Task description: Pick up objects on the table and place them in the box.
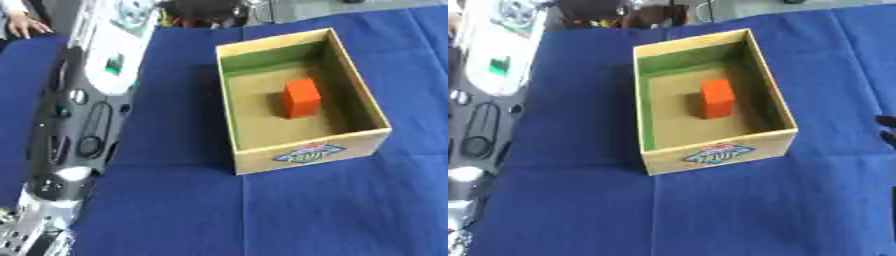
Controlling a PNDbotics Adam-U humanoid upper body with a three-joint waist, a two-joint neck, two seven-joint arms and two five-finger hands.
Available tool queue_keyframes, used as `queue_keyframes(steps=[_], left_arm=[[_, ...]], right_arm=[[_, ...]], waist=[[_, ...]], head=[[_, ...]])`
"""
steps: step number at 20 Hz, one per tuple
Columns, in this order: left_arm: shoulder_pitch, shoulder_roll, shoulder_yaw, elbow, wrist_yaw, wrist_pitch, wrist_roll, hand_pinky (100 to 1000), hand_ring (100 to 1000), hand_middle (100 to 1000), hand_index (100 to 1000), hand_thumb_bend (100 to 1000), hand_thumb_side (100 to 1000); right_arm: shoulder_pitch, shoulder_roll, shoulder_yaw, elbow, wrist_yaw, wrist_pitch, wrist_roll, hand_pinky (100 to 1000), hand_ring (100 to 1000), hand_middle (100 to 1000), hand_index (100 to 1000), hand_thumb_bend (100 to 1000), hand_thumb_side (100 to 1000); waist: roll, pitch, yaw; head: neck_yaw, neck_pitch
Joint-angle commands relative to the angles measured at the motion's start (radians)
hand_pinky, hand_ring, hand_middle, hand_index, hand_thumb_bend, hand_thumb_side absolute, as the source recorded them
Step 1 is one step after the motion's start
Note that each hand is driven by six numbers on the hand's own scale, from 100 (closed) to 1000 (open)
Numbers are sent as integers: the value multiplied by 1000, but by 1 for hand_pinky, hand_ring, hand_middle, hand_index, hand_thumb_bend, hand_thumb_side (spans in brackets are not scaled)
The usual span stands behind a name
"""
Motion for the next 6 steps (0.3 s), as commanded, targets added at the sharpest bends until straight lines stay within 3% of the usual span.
queue_keyframes(steps=[1, 3, 6], left_arm=[[46, 68, 39, -110, 131, 87, 124, 709, 848, 875, 1000, 100, 939], [106, 94, 42, -164, 221, 124, 200, 698, 839, 863, 1000, 100, 950], [193, 120, 43, -233, 364, 134, 308, 641, 800, 809, 978, 100, 962]], right_arm=[[-4, -9, -9, -15, -11, -11, -15, 819, 961, 703, 938, 100, 981], [-4, -11, -12, -15, -13, -18, -21, 819, 960, 703, 937, 100, 980], [-3, -12, -16, -15, -13, -24, -29, 819, 959, 703, 936, 100, 978]], waist=[[-10, -24, 6], [-12, -24, 11], [-17, -22, 19]], head=[[-3, 16], [0, 25], [-3, 30]])
